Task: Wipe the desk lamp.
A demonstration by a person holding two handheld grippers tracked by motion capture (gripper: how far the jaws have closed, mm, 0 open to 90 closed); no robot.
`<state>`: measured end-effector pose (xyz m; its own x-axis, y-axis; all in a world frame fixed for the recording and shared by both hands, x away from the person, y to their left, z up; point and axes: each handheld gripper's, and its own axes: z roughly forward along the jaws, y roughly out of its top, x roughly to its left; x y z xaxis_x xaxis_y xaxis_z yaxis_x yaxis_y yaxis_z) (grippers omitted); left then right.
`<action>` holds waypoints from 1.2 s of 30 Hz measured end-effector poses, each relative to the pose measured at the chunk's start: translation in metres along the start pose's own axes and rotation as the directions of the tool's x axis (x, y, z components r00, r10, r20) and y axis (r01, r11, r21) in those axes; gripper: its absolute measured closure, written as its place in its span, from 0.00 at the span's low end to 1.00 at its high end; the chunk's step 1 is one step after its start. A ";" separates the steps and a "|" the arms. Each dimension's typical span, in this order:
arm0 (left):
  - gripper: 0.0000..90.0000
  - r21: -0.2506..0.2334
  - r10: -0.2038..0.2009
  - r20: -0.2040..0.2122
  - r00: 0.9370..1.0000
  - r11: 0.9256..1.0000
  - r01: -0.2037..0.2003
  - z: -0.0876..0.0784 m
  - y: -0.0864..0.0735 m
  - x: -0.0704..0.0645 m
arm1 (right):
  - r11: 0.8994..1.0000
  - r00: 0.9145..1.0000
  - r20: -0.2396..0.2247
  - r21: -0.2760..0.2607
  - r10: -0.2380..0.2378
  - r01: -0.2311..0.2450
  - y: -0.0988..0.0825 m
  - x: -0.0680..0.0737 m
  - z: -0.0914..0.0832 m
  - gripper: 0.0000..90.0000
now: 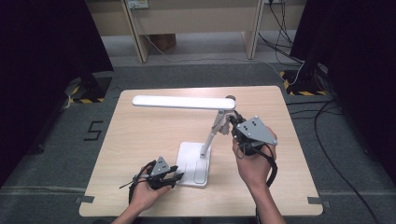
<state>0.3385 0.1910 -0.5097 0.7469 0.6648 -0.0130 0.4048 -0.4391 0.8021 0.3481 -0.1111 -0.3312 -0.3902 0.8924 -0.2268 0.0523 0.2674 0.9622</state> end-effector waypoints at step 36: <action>0.69 -0.040 -0.016 0.013 1.000 0.999 0.016 -0.001 -0.006 0.000 | 0.998 0.999 -0.003 0.046 -0.037 0.037 -0.004 0.006 0.004 0.94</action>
<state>0.3355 0.1938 -0.5144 0.7470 0.6640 -0.0334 0.3958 -0.4037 0.8249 0.3491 -0.1060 -0.3372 -0.3950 0.8806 -0.2617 0.0798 0.3166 0.9452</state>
